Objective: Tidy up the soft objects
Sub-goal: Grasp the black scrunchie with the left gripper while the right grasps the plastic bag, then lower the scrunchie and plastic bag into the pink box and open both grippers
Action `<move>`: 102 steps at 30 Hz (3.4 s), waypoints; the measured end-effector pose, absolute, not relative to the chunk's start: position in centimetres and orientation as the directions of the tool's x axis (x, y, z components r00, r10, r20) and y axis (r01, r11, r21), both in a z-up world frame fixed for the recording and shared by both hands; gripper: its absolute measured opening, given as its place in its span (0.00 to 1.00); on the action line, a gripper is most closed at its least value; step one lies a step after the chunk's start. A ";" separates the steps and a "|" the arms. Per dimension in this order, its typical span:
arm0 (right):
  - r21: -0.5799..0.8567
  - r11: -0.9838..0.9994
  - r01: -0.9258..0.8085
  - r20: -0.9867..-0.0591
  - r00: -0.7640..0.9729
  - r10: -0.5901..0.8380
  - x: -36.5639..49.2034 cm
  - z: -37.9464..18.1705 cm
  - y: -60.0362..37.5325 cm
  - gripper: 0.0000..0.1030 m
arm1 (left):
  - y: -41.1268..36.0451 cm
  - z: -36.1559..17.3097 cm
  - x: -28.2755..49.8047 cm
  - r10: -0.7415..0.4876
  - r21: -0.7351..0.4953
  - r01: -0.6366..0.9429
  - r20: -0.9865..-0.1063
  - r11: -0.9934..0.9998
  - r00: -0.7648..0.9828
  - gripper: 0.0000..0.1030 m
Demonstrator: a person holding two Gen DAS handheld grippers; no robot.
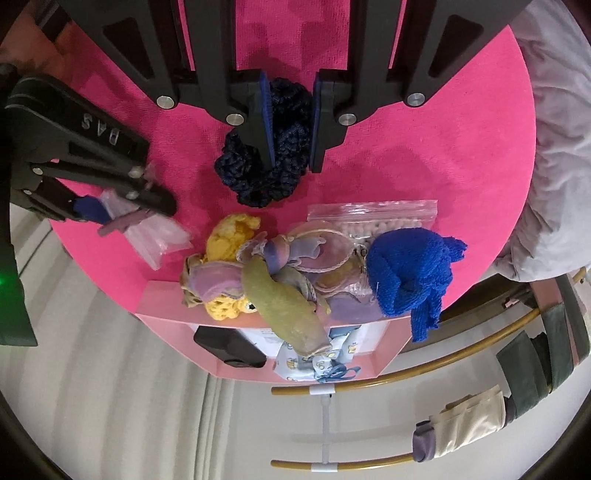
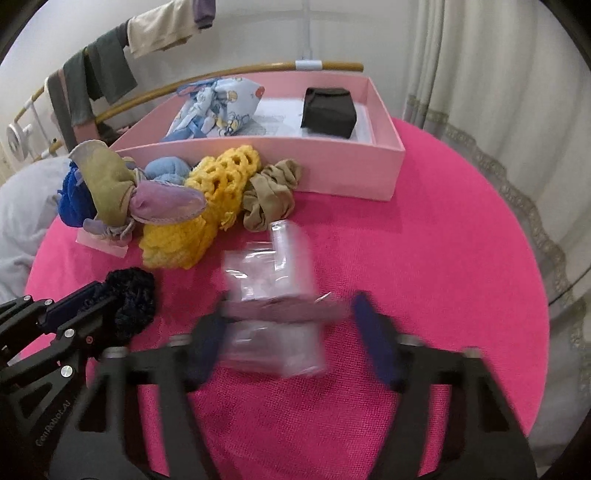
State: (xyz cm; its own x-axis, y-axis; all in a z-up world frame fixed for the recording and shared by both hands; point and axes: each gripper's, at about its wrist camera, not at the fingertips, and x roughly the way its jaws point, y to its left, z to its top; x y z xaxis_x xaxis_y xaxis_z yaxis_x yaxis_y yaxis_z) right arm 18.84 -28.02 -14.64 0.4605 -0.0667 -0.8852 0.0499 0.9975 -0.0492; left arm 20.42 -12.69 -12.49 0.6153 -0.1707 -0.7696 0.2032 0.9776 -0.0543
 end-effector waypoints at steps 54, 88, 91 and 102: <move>0.083 0.996 0.012 -0.753 0.656 0.055 22.0 -0.7 -28.1 0.44 | -9.6 2.4 20.0 -0.206 -0.099 0.182 -0.568 0.978 0.797 0.10; 0.075 0.989 0.125 -0.887 0.463 0.008 35.1 -9.4 -34.7 0.45 | -16.3 -0.9 45.9 -0.292 -0.180 0.234 -0.694 0.955 0.658 0.14; 0.072 0.989 0.131 -0.898 0.440 0.007 35.3 -10.4 -34.7 0.47 | -16.6 -1.6 47.8 -0.276 -0.166 0.228 -0.713 0.960 0.645 0.15; 0.095 0.983 0.154 -0.884 0.467 0.012 34.5 -10.1 -34.9 1.00 | -15.9 0.1 49.1 -0.228 -0.119 0.199 -0.643 0.973 0.731 0.89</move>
